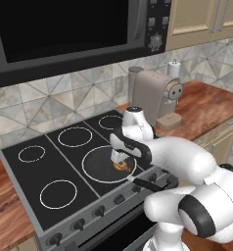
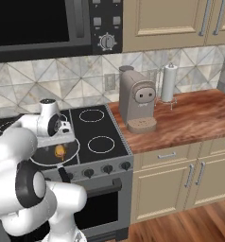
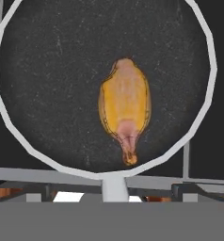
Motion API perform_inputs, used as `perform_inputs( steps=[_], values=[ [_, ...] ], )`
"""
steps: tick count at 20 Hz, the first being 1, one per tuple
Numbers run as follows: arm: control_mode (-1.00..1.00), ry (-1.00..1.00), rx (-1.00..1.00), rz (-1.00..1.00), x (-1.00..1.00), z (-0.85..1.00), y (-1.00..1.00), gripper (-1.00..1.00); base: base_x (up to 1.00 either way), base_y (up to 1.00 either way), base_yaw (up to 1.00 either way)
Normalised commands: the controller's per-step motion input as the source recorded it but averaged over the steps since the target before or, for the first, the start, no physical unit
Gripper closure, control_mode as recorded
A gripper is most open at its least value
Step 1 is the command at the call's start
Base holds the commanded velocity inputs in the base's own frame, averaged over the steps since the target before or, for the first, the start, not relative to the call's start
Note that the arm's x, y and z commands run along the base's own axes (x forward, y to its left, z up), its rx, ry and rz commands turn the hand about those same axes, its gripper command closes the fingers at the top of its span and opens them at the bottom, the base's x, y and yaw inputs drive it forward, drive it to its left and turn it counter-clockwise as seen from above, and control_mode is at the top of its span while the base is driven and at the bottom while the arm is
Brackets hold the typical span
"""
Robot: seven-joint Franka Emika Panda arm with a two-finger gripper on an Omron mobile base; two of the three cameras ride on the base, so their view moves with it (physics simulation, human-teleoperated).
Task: Take the chicken drumsticks from the pan and place one on each plate on the dining counter.
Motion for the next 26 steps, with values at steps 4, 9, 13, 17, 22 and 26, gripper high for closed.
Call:
perform_inputs(
  steps=[4, 9, 13, 17, 22, 26],
  values=[
    [-1.0, 0.0, 0.04, 0.0, 0.34, -0.29, 0.02, -1.0, 0.0, 0.0, 0.0],
    [-1.0, 0.0, 0.0, 0.0, 0.33, -0.3, 0.12, -1.0, 0.0, 0.0, 0.0],
    [-1.0, 0.0, 0.0, 0.0, 0.32, -0.29, 0.13, -1.0, 0.0, 0.0, 0.0],
    [-1.0, 0.0, 0.0, 0.0, 0.36, -0.2, 0.04, -1.0, 0.0, 0.0, 0.0],
    [-1.0, 0.02, 0.0, 0.0, 0.25, -0.19, 0.05, -1.0, 0.0, 0.0, 0.0],
    [-1.0, 0.03, 0.0, 0.0, 0.05, -0.21, 0.12, -1.0, 0.0, 0.0, 0.0]
  ],
)
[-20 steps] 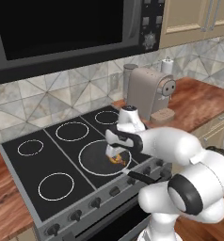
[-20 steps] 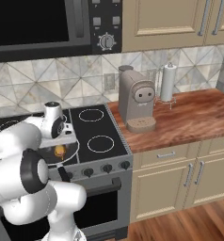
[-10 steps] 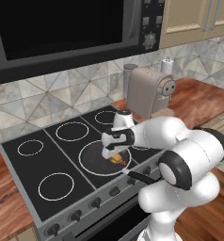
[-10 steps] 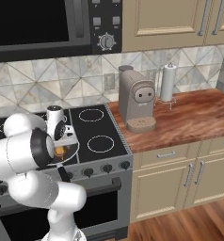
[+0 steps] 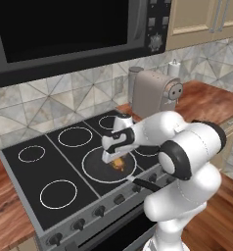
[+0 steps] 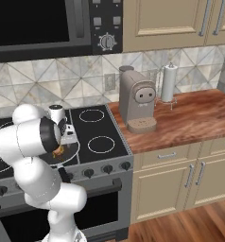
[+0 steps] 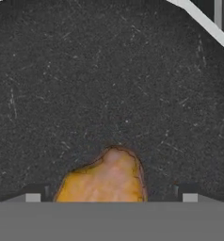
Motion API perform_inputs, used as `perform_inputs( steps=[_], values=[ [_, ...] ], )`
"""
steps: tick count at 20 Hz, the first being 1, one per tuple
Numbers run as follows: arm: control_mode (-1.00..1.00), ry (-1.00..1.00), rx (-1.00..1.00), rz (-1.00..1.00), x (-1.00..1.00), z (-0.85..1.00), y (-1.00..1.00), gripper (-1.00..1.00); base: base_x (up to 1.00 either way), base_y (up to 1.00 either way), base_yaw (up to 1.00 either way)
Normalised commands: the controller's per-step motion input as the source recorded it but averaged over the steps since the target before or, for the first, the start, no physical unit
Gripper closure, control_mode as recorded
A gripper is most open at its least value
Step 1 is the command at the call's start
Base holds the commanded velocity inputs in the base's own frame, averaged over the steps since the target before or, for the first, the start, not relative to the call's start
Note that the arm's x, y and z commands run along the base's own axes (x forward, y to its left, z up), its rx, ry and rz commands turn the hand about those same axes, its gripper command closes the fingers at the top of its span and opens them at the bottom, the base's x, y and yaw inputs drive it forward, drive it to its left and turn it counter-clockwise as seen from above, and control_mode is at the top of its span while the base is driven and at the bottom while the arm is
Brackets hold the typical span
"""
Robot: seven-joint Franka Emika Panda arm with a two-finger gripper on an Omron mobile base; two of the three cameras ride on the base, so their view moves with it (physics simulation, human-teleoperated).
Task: Take the chicken drumsticks from the pan and place one on each plate on the dining counter.
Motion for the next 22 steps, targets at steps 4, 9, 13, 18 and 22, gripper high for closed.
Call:
perform_inputs(
  steps=[4, 9, 13, 18, 22],
  values=[
    [-1.0, 0.0, 0.0, -0.02, 0.0, -0.15, 0.12, -1.0, 0.0, 0.0, 0.0],
    [-1.0, 0.0, 0.0, -0.08, -0.12, -0.13, 0.03, -1.0, 0.0, 0.0, 0.0],
    [-1.0, 0.0, 0.0, -0.14, -0.22, -0.09, 0.0, -1.0, 0.0, 0.0, 0.0],
    [-1.0, 0.0, 0.0, -0.16, -0.17, -0.01, 0.0, -1.0, 0.0, 0.0, 0.0],
    [-1.0, 0.0, 0.0, -0.17, -0.06, -0.03, 0.0, -1.0, 0.0, 0.0, 0.0]
  ],
)
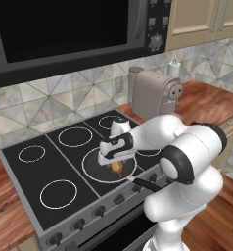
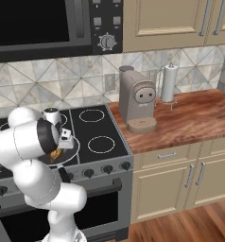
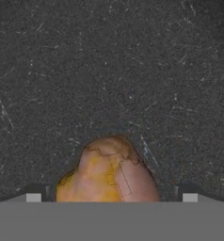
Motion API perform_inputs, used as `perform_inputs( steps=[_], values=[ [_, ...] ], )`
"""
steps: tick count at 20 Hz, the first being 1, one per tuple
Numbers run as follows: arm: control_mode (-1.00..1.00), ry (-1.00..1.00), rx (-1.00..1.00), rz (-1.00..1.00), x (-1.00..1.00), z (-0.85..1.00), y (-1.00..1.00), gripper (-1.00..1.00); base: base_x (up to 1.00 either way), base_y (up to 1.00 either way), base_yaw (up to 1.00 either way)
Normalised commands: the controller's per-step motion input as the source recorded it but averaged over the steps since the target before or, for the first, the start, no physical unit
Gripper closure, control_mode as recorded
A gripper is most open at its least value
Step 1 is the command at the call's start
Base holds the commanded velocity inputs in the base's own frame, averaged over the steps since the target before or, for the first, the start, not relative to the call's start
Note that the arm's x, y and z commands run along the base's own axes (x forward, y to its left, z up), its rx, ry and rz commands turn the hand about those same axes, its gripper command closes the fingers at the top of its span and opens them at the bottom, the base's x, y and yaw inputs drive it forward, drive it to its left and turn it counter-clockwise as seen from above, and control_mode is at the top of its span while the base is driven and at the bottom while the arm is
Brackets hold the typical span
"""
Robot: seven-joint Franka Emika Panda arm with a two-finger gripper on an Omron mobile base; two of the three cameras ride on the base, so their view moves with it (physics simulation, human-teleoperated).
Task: Take the chicken drumsticks from the pan and place one on each plate on the dining counter.
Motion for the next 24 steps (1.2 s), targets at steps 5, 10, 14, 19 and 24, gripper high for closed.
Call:
perform_inputs(
  steps=[5, 10, 14, 19, 24],
  values=[
    [-1.0, 0.0, 0.0, -0.19, -0.01, -0.08, 0.0, -1.0, 0.0, 0.0, 0.0],
    [-1.0, 0.0, 0.0, -0.17, -0.01, -0.18, 0.02, -1.0, 0.0, 0.0, 0.0],
    [-1.0, 0.0, 0.0, -0.13, -0.08, -0.31, 0.06, 1.0, 0.0, 0.0, 0.0],
    [-1.0, 0.0, 0.01, -0.04, -0.18, -0.29, 0.0, 1.0, 0.0, 0.0, 0.0],
    [-1.0, -0.1, 0.1, 0.0, -0.36, 0.24, 0.0, 1.0, 0.0, 0.0, 0.0]
  ],
)
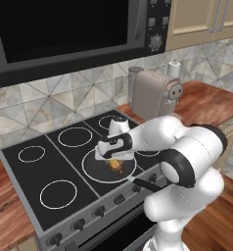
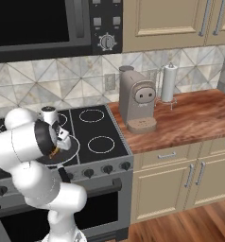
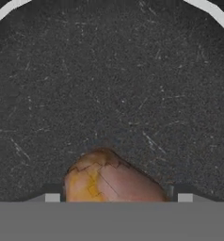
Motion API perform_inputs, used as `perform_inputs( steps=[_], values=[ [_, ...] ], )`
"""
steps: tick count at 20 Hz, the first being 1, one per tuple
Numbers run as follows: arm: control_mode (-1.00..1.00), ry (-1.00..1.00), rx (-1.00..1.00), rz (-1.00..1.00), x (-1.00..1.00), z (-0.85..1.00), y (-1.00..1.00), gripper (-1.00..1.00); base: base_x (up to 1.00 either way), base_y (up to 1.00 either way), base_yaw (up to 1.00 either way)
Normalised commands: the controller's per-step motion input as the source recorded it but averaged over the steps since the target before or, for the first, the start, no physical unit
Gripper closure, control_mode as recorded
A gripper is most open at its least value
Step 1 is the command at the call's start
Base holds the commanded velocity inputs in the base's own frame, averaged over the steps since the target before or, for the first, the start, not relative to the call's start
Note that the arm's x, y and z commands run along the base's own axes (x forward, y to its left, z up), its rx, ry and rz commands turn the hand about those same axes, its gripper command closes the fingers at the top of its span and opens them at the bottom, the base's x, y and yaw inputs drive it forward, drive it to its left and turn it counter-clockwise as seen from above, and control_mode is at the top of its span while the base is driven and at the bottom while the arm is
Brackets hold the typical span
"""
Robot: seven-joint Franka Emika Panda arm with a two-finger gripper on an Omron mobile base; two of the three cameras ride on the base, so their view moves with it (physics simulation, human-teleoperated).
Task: Take the chicken drumsticks from the pan and place one on each plate on the dining counter.
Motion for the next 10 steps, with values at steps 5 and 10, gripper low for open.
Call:
perform_inputs(
  steps=[5, 10],
  values=[
    [-1.0, -0.18, 0.1, 0.02, -0.58, 0.8, 0.0, 1.0, 0.0, 0.0, 0.0],
    [-1.0, -0.08, 0.01, 0.14, -0.67, 0.74, -0.03, 1.0, 0.0, 0.0, 0.0]
  ],
)
